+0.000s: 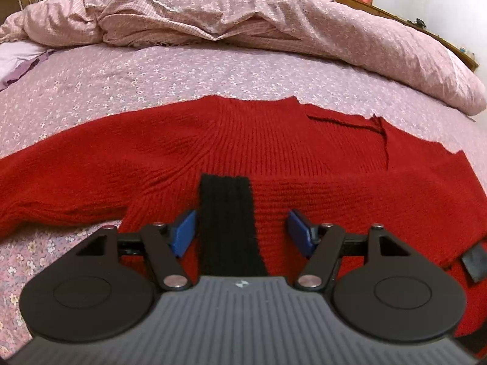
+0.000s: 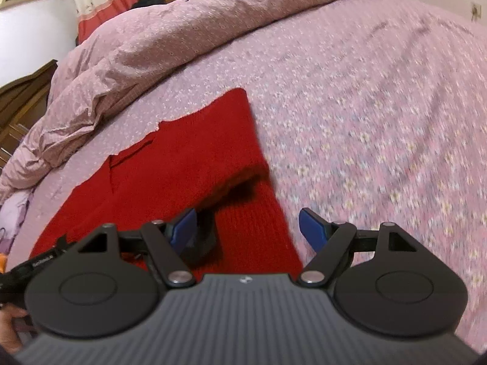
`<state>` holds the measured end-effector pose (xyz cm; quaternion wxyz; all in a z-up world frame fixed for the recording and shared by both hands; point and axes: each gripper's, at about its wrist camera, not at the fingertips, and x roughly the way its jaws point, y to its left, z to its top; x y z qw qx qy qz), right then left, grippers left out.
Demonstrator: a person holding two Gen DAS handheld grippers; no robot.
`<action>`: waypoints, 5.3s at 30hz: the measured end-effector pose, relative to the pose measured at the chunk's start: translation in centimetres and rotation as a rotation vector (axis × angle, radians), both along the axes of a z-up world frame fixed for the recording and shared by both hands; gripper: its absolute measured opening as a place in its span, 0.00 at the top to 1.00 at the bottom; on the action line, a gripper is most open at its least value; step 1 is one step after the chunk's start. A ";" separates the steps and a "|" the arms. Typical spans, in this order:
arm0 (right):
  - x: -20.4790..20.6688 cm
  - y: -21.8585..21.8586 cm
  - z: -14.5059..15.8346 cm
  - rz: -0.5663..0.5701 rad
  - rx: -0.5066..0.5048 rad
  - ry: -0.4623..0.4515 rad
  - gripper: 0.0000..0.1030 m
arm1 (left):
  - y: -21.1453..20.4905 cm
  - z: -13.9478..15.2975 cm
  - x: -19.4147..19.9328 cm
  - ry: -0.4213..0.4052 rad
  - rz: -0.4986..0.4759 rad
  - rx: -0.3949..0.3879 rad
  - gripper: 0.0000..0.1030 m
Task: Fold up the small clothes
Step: 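Grasp the black cuff of the folded sleeve with the left gripper, then drag the cuff further across the body and open the left gripper, then move the open left gripper toward the other red sleeve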
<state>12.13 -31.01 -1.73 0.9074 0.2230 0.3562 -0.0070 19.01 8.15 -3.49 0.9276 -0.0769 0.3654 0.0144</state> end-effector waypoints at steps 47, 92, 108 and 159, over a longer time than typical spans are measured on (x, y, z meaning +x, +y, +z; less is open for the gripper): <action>3.4 2.3 -1.7 0.085 -0.087 0.017 0.26 | 1.1 2.7 8.8 -0.059 -0.106 0.275 0.74; 6.1 5.1 0.3 0.217 -0.269 -0.074 0.47 | 1.3 4.1 3.6 0.027 -0.030 0.179 0.39; -0.7 6.3 3.6 0.248 -0.184 -0.127 0.41 | 7.1 7.3 -6.2 0.007 0.204 0.160 0.24; -4.5 6.6 3.4 0.165 -0.199 -0.091 0.40 | 24.8 0.7 -11.3 -0.065 0.935 -0.190 0.25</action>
